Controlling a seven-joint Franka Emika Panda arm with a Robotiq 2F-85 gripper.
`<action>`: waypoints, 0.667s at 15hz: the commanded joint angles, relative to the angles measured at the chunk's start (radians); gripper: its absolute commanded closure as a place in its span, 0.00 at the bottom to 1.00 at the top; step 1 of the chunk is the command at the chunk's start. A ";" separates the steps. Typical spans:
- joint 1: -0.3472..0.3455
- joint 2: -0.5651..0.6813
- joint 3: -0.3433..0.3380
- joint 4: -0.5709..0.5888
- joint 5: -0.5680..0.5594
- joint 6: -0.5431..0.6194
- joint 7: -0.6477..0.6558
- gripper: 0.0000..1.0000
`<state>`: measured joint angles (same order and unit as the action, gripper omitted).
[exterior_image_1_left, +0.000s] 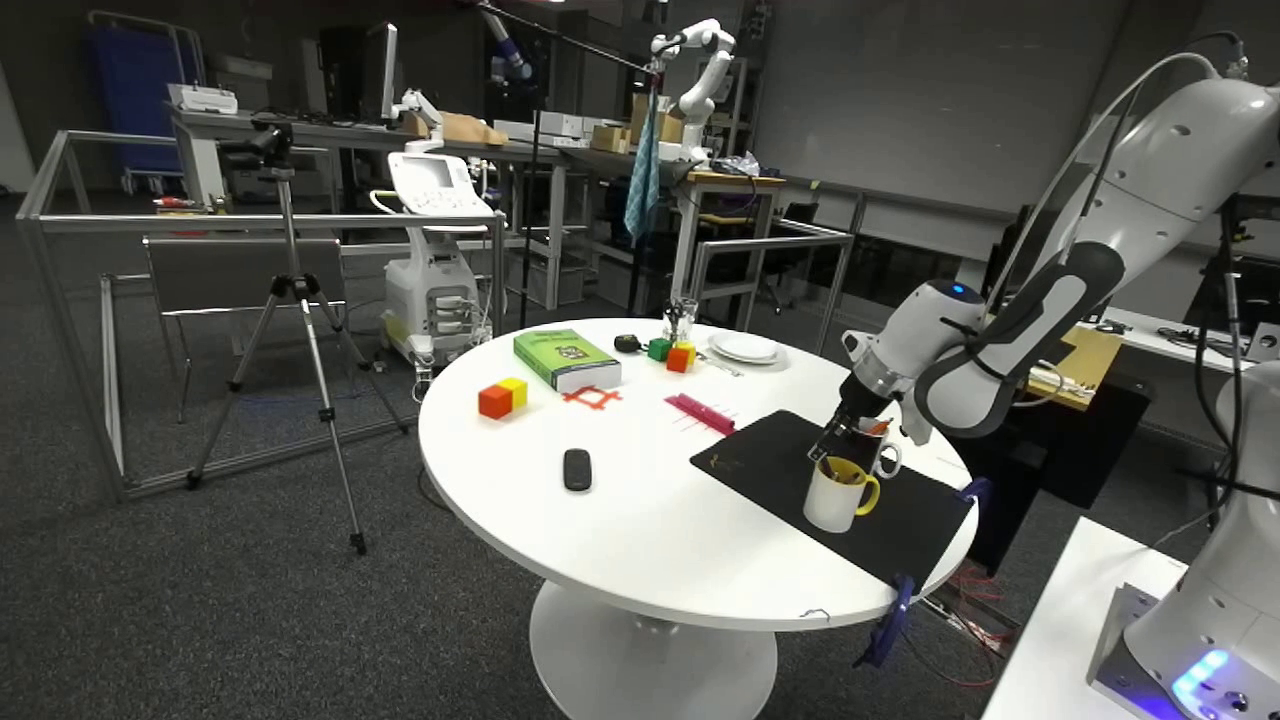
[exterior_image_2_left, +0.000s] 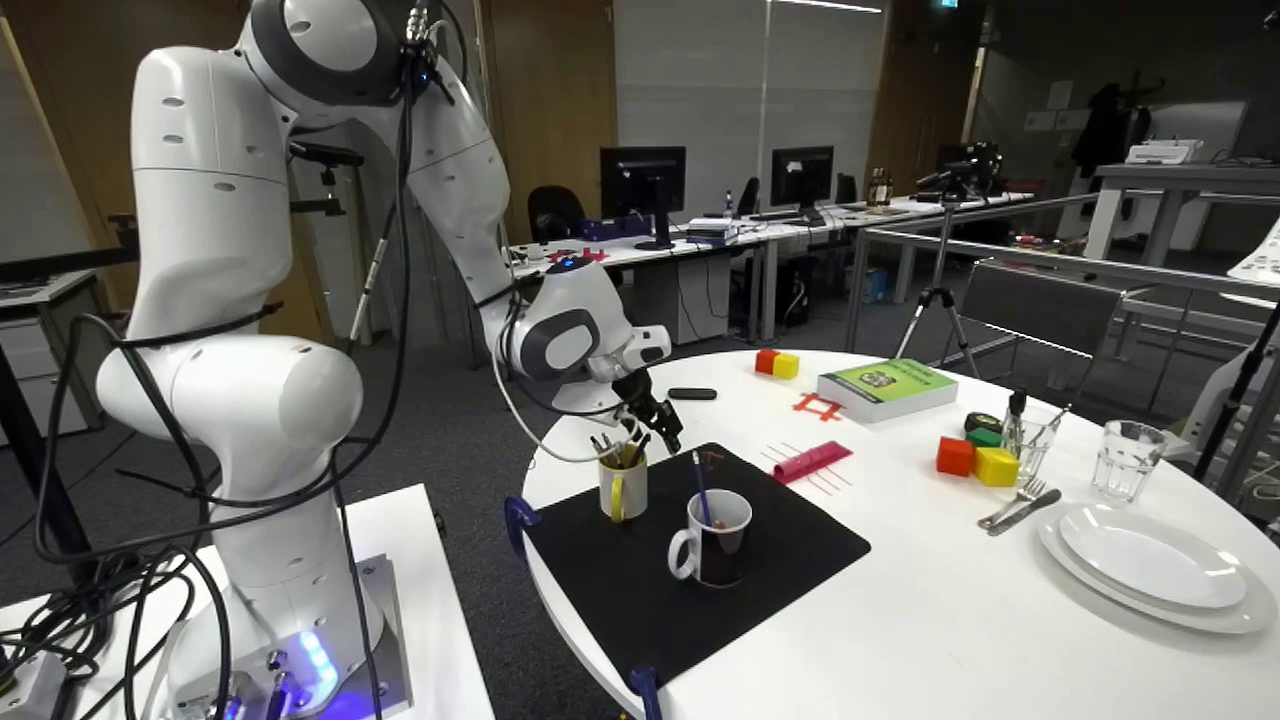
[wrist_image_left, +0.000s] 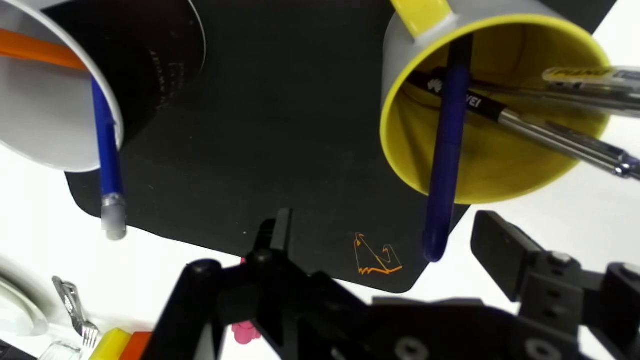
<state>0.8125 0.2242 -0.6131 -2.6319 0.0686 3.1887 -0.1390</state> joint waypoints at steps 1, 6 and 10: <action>0.046 -0.030 -0.044 -0.034 -0.003 0.020 0.007 0.06; 0.063 -0.031 -0.057 -0.042 -0.002 0.014 0.005 0.42; 0.068 -0.034 -0.061 -0.041 -0.003 0.012 0.003 0.75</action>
<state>0.8556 0.2186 -0.6468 -2.6469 0.0686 3.1887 -0.1390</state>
